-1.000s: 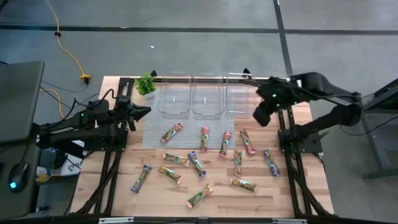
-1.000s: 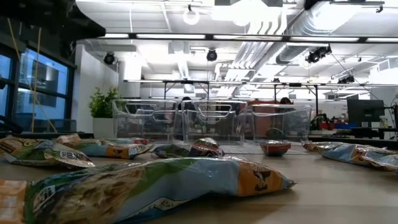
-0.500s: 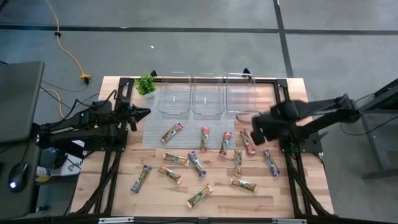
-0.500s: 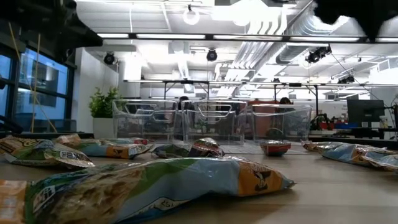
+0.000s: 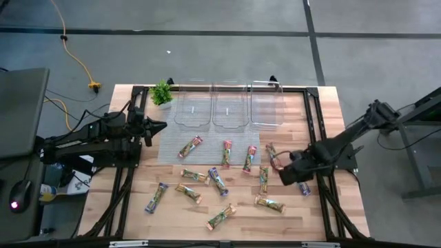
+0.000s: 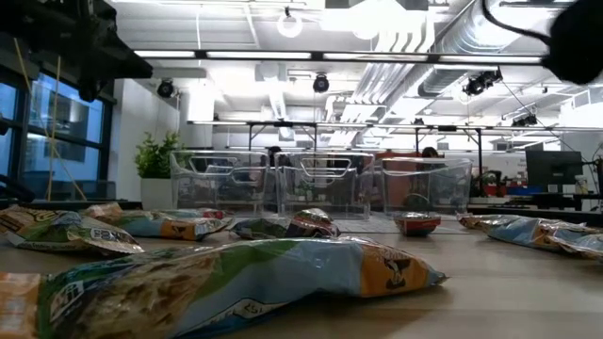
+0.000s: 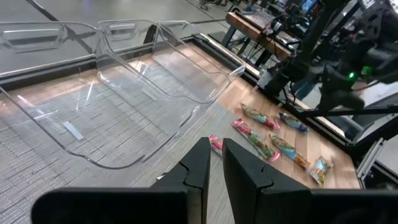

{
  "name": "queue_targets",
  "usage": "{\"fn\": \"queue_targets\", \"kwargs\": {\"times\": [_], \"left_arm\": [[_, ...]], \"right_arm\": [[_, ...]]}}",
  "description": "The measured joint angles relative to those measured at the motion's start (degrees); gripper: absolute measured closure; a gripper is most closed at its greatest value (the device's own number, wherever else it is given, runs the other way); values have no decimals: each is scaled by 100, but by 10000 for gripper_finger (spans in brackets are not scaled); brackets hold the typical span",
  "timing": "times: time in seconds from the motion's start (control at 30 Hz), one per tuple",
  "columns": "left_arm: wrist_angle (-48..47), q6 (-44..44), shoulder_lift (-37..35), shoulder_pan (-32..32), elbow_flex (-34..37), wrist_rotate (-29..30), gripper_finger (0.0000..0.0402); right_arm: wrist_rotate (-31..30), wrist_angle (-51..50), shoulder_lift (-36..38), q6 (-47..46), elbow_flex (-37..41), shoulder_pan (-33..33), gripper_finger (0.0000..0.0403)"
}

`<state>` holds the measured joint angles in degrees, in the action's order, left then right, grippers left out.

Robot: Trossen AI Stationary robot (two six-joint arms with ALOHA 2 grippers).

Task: Pick and place Granola Bars by type
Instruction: Put the blue granola bar into the right transparent bin

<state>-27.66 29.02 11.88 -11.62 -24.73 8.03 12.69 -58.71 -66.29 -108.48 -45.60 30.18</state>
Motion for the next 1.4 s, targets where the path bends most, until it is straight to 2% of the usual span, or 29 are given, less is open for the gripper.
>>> {"fn": "queue_targets", "kwargs": {"times": [0.17,0.5,0.63,0.77,0.9,1.07,1.4], "left_arm": [[2,-28,0,0,0,0,361],[-88,-26,0,0,2,-122,361],[-105,-26,0,0,2,-122,361],[-105,-24,0,0,2,-122,361],[-108,-20,-1,0,2,-121,361],[-127,0,-2,0,2,-120,361],[-127,12,-2,0,2,-120,361]], "right_arm": [[147,287,5,-74,474,211,374],[-332,268,5,179,967,225,223],[-325,589,5,43,1405,225,170],[-345,1238,5,-3,1842,208,137],[-266,1768,24,-107,2192,196,126],[-233,1786,24,-109,2253,192,131],[-253,1723,9,-75,2154,196,186]]}}
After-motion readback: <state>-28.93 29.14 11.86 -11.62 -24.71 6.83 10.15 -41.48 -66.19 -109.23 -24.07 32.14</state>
